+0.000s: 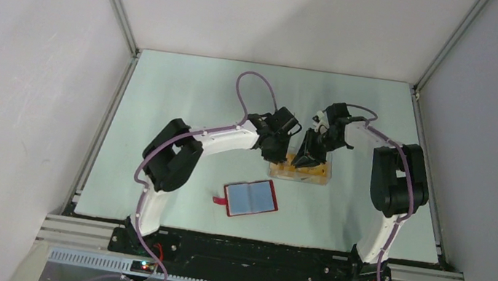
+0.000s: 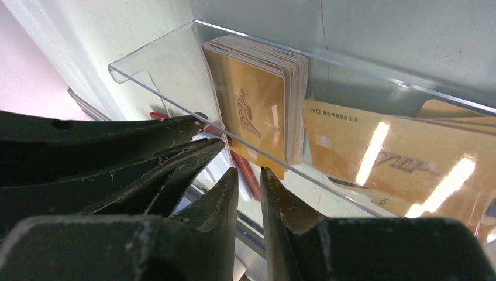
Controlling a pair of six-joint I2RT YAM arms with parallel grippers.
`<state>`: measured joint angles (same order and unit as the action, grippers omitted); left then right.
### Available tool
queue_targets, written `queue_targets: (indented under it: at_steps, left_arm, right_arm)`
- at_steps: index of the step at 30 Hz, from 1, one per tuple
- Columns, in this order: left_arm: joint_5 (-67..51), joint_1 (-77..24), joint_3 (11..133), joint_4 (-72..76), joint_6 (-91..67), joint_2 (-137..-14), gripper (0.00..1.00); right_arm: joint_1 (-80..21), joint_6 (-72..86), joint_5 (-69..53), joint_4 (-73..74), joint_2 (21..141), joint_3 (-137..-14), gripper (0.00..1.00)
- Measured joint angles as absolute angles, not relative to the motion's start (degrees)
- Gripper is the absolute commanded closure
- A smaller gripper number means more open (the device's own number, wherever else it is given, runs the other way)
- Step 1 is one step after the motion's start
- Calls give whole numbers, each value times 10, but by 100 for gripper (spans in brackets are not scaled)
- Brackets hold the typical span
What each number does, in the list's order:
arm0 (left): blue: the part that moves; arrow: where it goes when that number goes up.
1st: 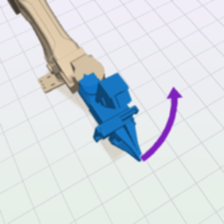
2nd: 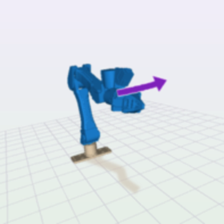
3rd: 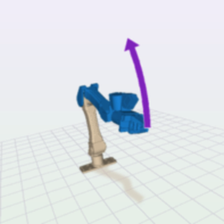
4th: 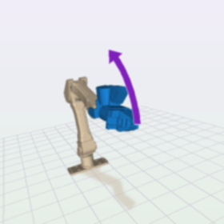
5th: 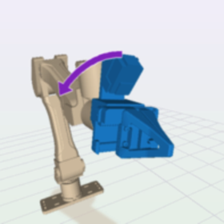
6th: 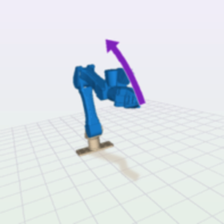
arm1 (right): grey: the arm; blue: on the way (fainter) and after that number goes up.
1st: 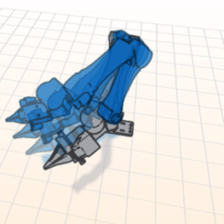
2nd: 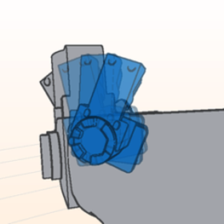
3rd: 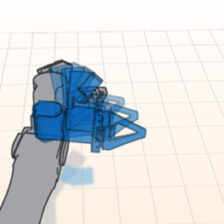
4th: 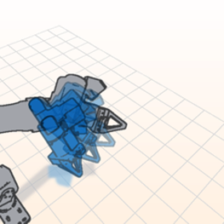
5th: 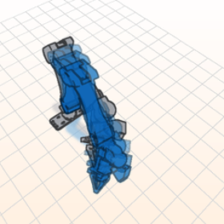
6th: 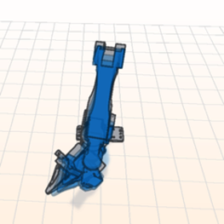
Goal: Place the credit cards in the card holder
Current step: Pick up the credit card from the storage box.
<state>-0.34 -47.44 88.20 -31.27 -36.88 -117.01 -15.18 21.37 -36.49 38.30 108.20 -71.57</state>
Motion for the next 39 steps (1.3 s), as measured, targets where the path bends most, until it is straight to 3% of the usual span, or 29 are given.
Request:
queue_targets:
  at_steps: [3, 6, 8, 10, 11, 13, 15, 25, 35, 37, 39]
  left_arm:
    - [-3, -475, 882, -312, -369, -1170, 96]
    - [0, -475, 882, -313, -368, -1170, 100]
    - [3, -475, 882, -313, -367, -1170, 98]
    - [5, -475, 882, -313, -366, -1170, 83]
    - [6, -475, 882, -313, -365, -1170, 70]
    - [7, -475, 882, -313, -363, -1170, 61]
    - [7, -475, 882, -313, -363, -1170, 58]
    - [7, -478, 889, -313, -364, -1170, 60]
    - [7, -482, 892, -313, -363, -1171, 77]
    - [7, -482, 892, -313, -361, -1171, 77]
    - [8, -482, 892, -313, -360, -1171, 71]
  right_arm:
    - [-152, 214, -365, 383, 1082, -715, 75]
    - [-152, 214, -365, 383, 1082, -715, 75]
    - [-153, 214, -365, 383, 1082, -714, 75]
    - [-153, 214, -365, 383, 1082, -714, 75]
    - [-153, 214, -365, 383, 1082, -714, 75]
    - [-153, 214, -365, 383, 1082, -714, 75]
    - [-153, 214, -365, 383, 1082, -714, 75]
    - [-153, 214, -365, 383, 1082, -714, 75]
    - [-153, 213, -365, 383, 1082, -714, 75]
    - [-153, 213, -365, 383, 1082, -714, 75]
    - [-153, 213, -365, 383, 1082, -714, 75]
